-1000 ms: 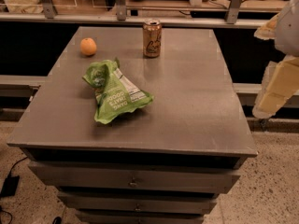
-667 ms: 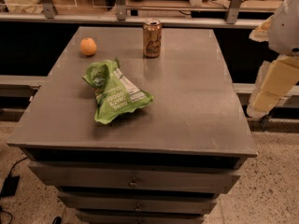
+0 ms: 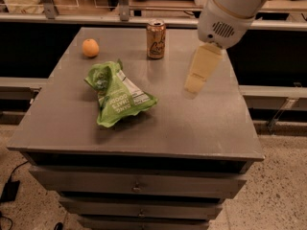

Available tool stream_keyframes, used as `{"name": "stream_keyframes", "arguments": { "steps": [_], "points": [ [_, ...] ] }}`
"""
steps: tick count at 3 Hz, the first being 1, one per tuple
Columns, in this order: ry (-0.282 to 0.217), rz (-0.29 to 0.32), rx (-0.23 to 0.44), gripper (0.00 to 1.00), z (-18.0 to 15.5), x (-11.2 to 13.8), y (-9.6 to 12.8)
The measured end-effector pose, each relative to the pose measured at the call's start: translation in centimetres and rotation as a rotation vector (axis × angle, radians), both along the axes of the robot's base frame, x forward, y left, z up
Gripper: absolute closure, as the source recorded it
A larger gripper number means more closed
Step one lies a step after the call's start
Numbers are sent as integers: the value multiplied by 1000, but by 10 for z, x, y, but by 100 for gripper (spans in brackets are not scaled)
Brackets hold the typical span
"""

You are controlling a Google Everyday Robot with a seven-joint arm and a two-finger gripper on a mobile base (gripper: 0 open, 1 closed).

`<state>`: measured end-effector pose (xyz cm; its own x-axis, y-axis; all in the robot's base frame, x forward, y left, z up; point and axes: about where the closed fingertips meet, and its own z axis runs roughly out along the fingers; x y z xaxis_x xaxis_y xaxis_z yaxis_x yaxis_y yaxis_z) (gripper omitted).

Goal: Pick green rice chip bag

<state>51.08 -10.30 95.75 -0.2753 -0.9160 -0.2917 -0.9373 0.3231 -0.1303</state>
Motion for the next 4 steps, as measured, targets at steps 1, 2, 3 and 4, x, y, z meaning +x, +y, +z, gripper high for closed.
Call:
{"name": "stream_keyframes", "arguments": {
  "steps": [1, 2, 3, 4],
  "points": [
    [30, -9, 27, 0, -8, 24, 52],
    [55, -80, 43, 0, -21, 44, 97],
    [56, -142, 14, 0, -36, 52, 129],
    [59, -181, -44, 0, -53, 53, 150]
  ]
}}
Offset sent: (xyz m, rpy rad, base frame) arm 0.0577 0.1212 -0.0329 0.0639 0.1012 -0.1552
